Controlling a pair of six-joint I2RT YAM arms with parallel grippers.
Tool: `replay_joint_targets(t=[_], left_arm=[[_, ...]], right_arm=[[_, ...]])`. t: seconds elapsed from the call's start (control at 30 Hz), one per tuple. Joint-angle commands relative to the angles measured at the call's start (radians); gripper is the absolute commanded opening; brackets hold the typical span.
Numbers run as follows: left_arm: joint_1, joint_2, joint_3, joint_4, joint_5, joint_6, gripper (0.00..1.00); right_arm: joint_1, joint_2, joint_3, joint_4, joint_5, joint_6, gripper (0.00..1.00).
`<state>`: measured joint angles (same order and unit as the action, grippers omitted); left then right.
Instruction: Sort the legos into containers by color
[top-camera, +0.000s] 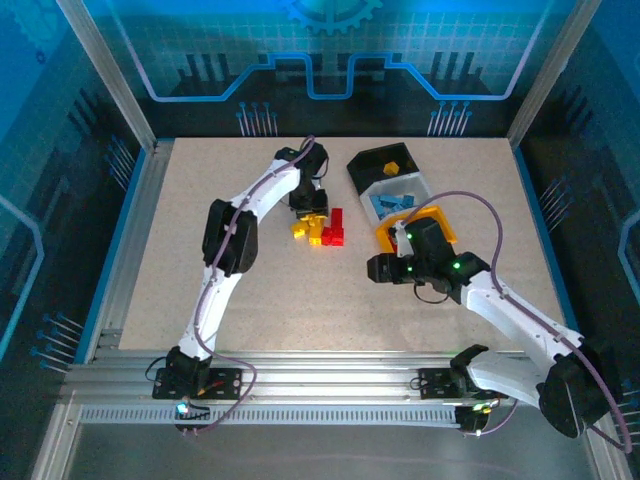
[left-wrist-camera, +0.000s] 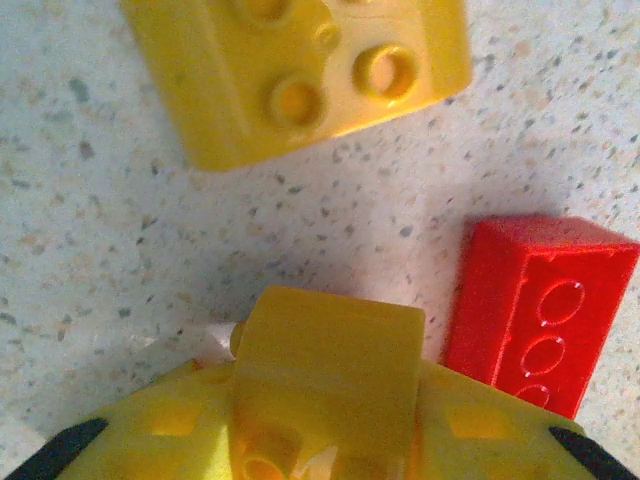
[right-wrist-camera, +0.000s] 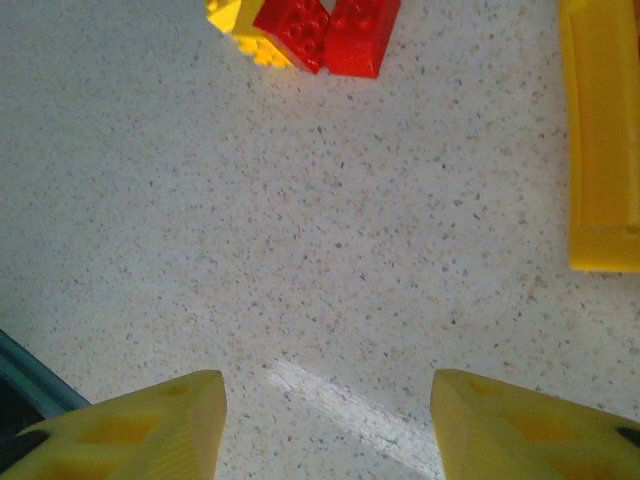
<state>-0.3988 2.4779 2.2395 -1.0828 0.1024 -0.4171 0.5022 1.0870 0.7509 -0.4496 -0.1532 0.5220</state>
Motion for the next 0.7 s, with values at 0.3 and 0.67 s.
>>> replay_joint_targets(t=[0.3,0.67], left_arm=[[0.106,-0.247,-0.289,0.319,0.367,-0.286,0.32],[0.056,-0.205,-0.357,0.882,0.488,-0.843,0.33]], right_arm=[[-0.182,0.011,0.123,0.033,-0.036,0.022,0.58],[-0.272,-0.023,0.135,0.077,-0.081,0.073,0.58]])
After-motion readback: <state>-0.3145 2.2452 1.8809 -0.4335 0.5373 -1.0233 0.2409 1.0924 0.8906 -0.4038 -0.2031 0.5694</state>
